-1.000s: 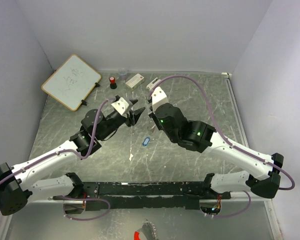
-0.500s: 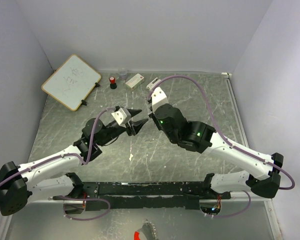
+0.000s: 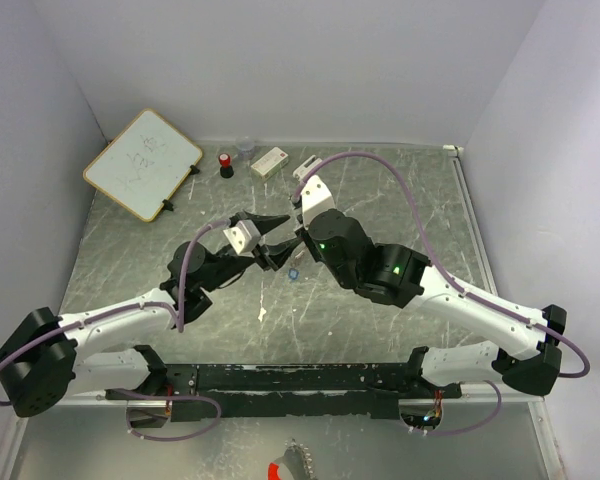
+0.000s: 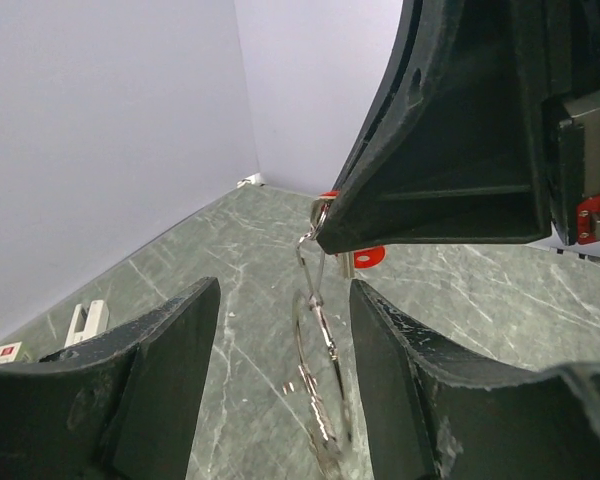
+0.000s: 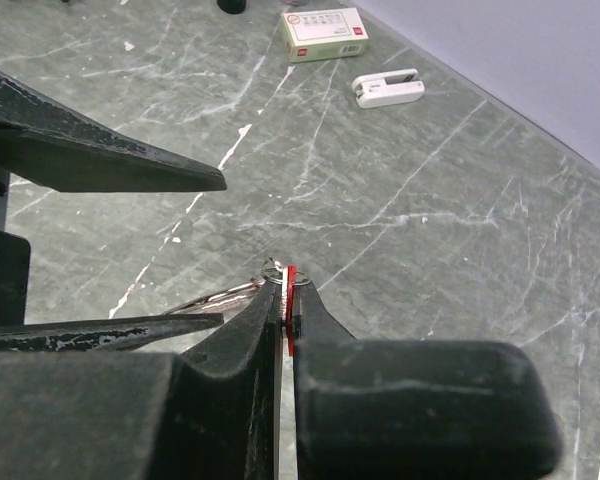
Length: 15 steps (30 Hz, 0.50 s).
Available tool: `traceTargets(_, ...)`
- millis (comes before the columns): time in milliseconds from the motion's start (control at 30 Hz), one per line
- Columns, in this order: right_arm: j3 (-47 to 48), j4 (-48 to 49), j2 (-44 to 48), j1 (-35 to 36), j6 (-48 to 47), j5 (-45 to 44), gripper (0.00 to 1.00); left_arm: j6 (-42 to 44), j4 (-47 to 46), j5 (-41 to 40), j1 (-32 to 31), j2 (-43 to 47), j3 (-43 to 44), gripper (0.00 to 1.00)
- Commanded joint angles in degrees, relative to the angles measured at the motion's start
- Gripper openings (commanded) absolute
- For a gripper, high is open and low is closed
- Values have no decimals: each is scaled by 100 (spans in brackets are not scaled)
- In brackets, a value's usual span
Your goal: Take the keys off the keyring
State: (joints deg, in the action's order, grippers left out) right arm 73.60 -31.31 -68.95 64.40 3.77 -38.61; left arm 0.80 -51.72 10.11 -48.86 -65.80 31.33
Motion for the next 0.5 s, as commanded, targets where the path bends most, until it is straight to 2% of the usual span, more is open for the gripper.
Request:
traceTargets(0, 33, 245, 89, 54, -39, -103, 0, -75, -595, 269, -45, -126, 4, 66)
traceTargets(467, 44, 385, 41, 142, -34, -57, 0, 128, -1040, 70, -118, -628, -19, 65)
